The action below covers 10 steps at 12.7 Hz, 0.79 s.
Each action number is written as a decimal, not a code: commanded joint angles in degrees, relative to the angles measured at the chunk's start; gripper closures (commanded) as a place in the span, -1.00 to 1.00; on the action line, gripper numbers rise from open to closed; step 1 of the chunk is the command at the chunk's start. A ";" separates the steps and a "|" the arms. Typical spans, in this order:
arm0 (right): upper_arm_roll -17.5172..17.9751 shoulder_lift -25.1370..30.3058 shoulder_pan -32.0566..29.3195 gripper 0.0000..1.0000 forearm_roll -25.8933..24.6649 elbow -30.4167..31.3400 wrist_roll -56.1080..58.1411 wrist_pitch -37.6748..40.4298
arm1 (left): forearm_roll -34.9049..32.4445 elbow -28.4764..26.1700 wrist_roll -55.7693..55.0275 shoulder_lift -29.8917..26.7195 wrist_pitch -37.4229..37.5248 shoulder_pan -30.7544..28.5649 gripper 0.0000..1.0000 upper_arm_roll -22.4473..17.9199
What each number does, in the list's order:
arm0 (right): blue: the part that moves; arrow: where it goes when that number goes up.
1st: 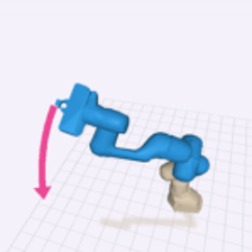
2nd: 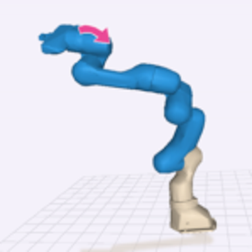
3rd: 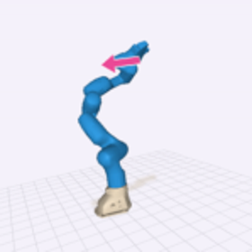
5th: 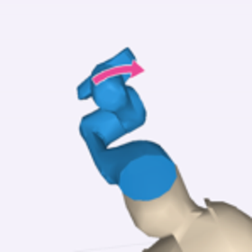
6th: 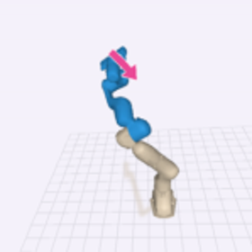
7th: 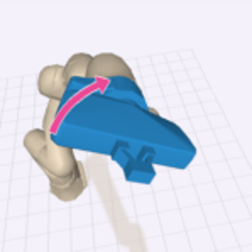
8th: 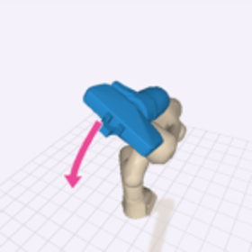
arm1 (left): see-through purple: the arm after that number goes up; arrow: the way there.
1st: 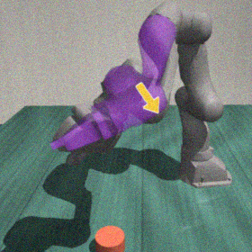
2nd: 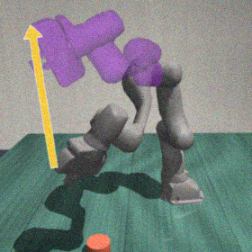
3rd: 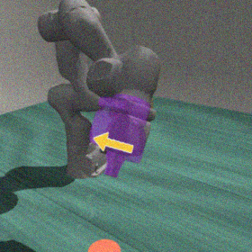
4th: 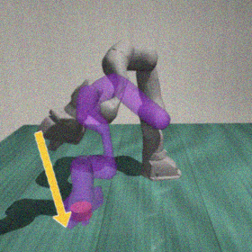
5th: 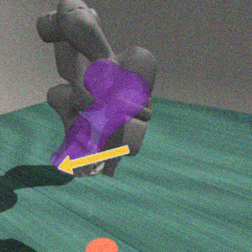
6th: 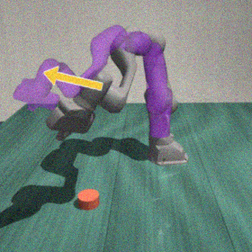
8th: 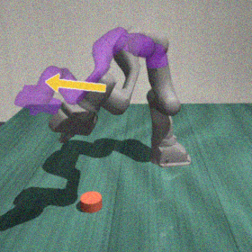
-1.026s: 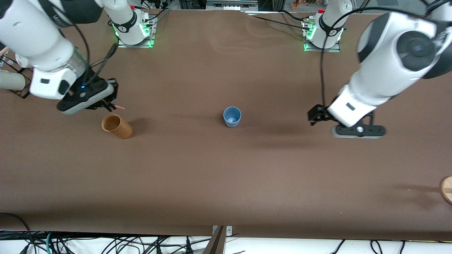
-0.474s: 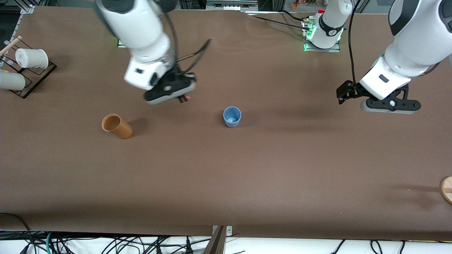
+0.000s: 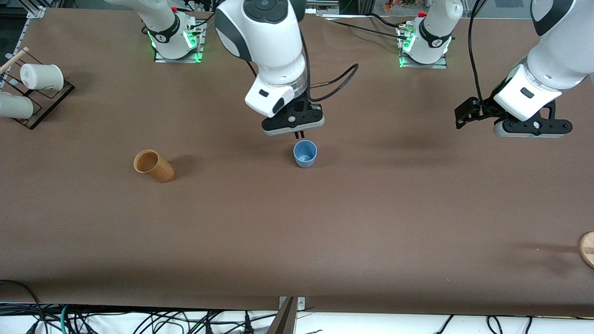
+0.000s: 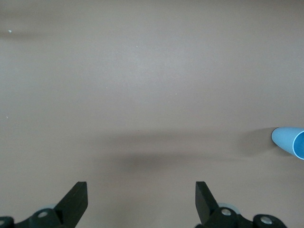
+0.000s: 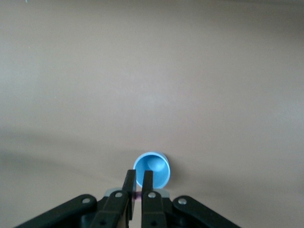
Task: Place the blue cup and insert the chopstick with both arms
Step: 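Lower the pink chopstick into the blue cup with the right gripper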
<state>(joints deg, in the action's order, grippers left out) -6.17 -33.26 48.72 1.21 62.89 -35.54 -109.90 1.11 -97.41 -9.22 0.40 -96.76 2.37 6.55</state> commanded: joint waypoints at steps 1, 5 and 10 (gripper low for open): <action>-1.47 -1.72 0.23 1.00 -0.07 -3.39 -0.50 -0.75 | 1.26 -0.94 1.22 -1.01 0.16 -0.26 -1.00 0.04; -1.47 -4.00 0.41 1.00 -0.33 -3.22 -0.93 -3.13 | 1.35 -0.59 1.40 -0.93 0.52 -0.26 -1.00 0.22; -1.56 -6.55 1.28 0.90 -1.29 -3.04 -1.46 -3.74 | 1.44 -0.50 1.31 -0.84 0.25 -0.18 -1.00 0.40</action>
<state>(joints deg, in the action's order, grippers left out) -7.45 -38.47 49.29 1.04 61.79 -35.75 -113.76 1.18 -97.49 -9.22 0.39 -96.65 2.38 6.92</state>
